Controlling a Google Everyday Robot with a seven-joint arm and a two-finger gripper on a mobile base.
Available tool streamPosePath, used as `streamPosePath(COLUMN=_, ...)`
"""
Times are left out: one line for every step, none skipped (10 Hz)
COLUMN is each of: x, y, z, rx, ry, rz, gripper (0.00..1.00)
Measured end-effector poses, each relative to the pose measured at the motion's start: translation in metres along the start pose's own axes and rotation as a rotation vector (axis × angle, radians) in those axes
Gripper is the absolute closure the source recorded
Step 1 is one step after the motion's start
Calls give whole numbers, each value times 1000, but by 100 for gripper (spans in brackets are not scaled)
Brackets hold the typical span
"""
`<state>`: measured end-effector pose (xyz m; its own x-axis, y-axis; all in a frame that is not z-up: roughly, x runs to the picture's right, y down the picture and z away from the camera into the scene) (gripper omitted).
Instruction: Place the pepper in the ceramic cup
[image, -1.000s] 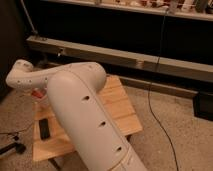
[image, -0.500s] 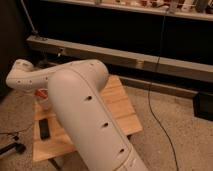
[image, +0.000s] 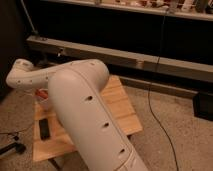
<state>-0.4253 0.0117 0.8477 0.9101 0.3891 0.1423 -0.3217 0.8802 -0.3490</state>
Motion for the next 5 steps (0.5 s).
streamPosePath(x=-1, y=-1, z=-2, rx=3, ry=-4, rz=-1, gripper=84)
streamPosePath(x=-2, y=-3, z=-6, rx=8, ry=-9, rz=1, gripper=76)
streamPosePath(x=-4, y=-5, z=-11, rx=12, ry=-19, rz=8, gripper=65)
streamPosePath(x=-6, y=-5, z=-16, rx=11, ry=-29, rz=14, gripper=56)
streamPosePath(x=-7, y=-3, z=-21, rx=3, ry=-40, rz=23, gripper=45)
